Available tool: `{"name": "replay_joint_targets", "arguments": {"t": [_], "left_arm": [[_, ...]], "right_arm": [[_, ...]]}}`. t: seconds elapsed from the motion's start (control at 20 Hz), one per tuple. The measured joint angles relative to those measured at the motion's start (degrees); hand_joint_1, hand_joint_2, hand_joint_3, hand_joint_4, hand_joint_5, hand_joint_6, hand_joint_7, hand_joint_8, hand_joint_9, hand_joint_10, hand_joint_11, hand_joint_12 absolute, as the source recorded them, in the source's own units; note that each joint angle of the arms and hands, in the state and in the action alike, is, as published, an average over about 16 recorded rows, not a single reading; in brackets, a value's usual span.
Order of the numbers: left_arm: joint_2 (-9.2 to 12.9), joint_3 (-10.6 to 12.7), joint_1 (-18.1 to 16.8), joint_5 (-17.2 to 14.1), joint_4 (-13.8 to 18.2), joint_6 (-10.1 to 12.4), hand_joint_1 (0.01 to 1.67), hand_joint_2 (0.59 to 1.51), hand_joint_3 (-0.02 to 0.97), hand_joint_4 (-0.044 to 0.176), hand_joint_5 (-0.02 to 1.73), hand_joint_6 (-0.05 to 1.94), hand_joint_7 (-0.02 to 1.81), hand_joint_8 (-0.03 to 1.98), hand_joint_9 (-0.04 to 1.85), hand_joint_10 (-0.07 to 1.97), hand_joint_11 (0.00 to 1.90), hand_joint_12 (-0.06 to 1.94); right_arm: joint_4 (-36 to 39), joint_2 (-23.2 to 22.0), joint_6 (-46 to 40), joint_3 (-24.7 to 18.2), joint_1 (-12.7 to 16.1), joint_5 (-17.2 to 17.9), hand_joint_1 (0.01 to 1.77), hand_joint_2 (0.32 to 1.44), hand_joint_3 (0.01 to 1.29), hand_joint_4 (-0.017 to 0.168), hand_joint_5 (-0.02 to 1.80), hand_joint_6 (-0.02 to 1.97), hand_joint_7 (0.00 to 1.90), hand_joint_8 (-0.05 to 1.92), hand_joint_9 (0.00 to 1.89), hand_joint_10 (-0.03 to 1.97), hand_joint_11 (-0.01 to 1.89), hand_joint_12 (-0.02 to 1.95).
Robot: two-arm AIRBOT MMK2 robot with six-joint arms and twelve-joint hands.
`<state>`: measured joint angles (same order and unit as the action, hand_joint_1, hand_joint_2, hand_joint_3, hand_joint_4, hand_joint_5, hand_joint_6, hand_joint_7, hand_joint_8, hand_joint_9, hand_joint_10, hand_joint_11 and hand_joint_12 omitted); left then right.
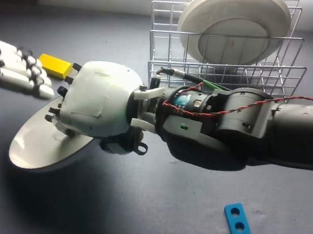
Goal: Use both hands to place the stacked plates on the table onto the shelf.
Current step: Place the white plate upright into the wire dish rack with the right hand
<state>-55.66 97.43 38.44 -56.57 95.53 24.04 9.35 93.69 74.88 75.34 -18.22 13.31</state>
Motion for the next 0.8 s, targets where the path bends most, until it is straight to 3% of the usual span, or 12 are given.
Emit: {"name": "replay_joint_targets", "arguments": {"t": [0.5,0.8], "left_arm": [[2.02,-1.19,-4.78,-0.14,1.46,-0.22,0.01,1.128,0.017,0.000,0.02,0.02,0.02,0.01,0.02,0.01,0.02,0.01],[2.62,-1.75,-5.90,0.08,2.16,-0.59,0.01,1.128,0.017,0.001,0.02,0.02,0.02,0.01,0.02,0.01,0.02,0.01]], "right_arm": [[-5.57,-8.38,-0.08,-8.95,4.59,-4.79,1.27,0.95,0.02,0.005,0.92,0.67,1.05,0.59,1.14,0.33,0.82,1.05],[-11.02,-13.48,-0.23,-14.19,8.91,-7.85,1.26,0.95,0.02,0.012,0.97,0.86,1.11,0.68,1.15,0.32,0.82,1.07]]}}
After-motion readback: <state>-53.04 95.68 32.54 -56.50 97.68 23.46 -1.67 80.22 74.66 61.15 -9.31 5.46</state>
